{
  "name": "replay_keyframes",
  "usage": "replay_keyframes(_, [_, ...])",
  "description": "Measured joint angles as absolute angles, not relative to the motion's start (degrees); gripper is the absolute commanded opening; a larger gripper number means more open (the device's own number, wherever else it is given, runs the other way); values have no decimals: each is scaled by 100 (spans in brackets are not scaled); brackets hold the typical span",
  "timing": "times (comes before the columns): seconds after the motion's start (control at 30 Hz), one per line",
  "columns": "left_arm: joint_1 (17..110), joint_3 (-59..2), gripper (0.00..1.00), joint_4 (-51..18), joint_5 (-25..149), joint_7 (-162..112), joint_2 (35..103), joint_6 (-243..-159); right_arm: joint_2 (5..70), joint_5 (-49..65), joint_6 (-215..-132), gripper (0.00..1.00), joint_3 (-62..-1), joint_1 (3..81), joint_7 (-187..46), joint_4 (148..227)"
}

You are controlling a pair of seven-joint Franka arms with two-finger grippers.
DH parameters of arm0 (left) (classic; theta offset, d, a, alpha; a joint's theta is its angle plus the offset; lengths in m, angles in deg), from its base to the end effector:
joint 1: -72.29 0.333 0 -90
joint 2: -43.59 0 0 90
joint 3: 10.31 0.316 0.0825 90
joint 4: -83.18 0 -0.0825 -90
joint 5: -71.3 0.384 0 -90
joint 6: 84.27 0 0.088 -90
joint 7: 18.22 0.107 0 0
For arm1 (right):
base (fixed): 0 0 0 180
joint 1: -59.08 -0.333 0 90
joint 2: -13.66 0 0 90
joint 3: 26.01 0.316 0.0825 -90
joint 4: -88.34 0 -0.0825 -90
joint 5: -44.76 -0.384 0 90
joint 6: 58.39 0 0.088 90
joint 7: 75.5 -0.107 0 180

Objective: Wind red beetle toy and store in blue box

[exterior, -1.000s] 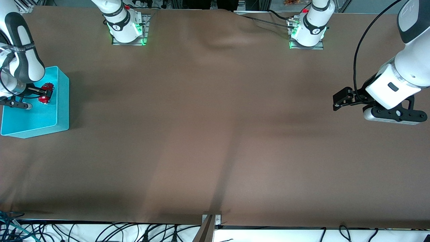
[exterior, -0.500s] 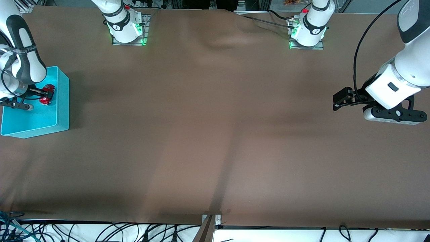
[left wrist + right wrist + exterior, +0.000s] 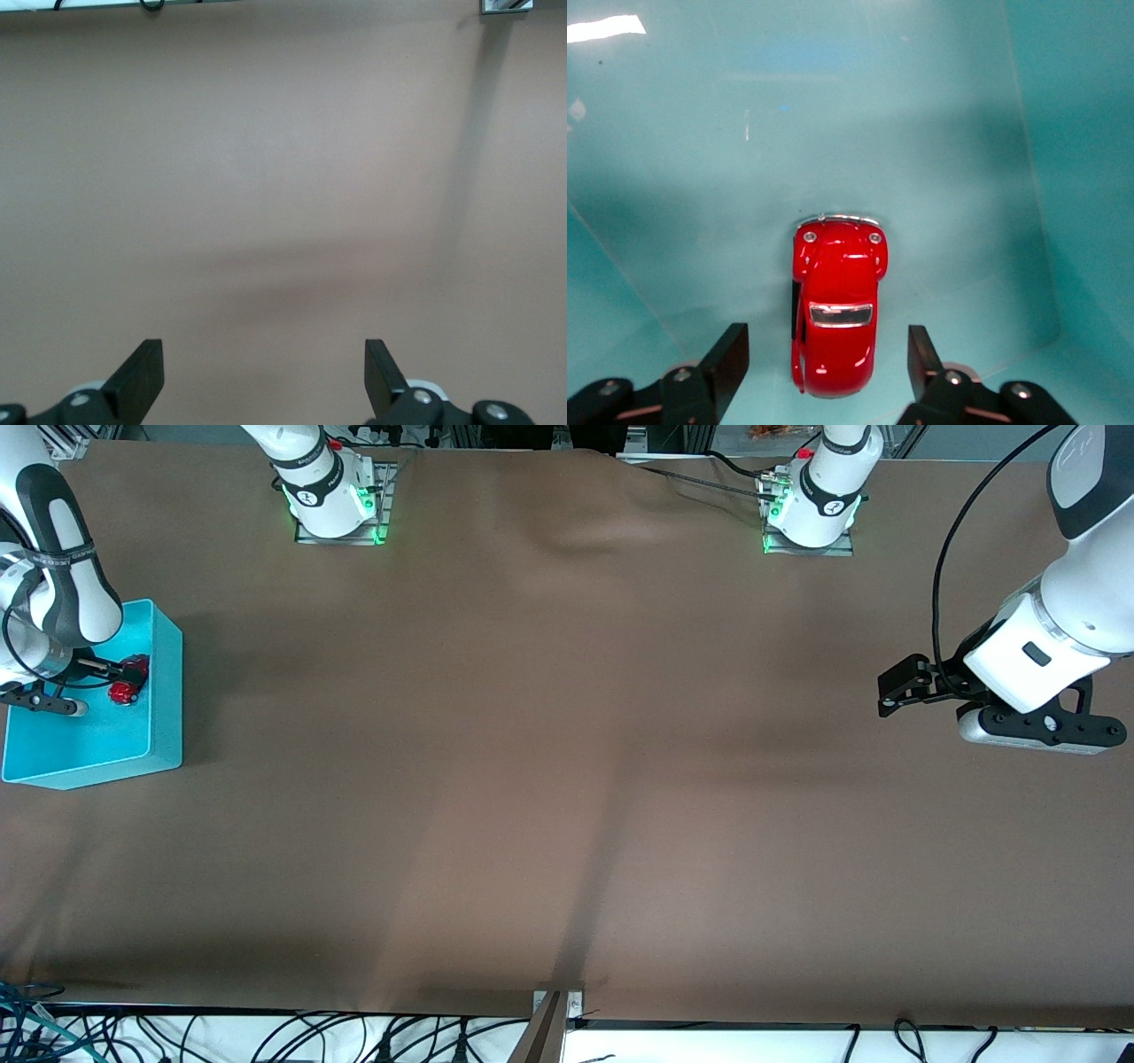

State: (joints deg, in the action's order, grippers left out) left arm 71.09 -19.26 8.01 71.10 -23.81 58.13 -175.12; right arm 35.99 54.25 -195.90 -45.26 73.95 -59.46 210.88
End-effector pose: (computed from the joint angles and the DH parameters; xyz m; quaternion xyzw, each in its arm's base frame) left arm 0.6245 -0.0984 0.5991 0.9990 -0.0371 0.0085 0.0226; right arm 0.4633 -0.3164 0.2222 0.9881 -0.0842 -0.1003 0.0806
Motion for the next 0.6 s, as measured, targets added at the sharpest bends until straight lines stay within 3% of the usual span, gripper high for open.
replay_keyframes(0.6, [7109,-1926,100,801,7110,-2380,5813,-17512,2755,5417,-18521,100,-4423,7396,-5946,21033])
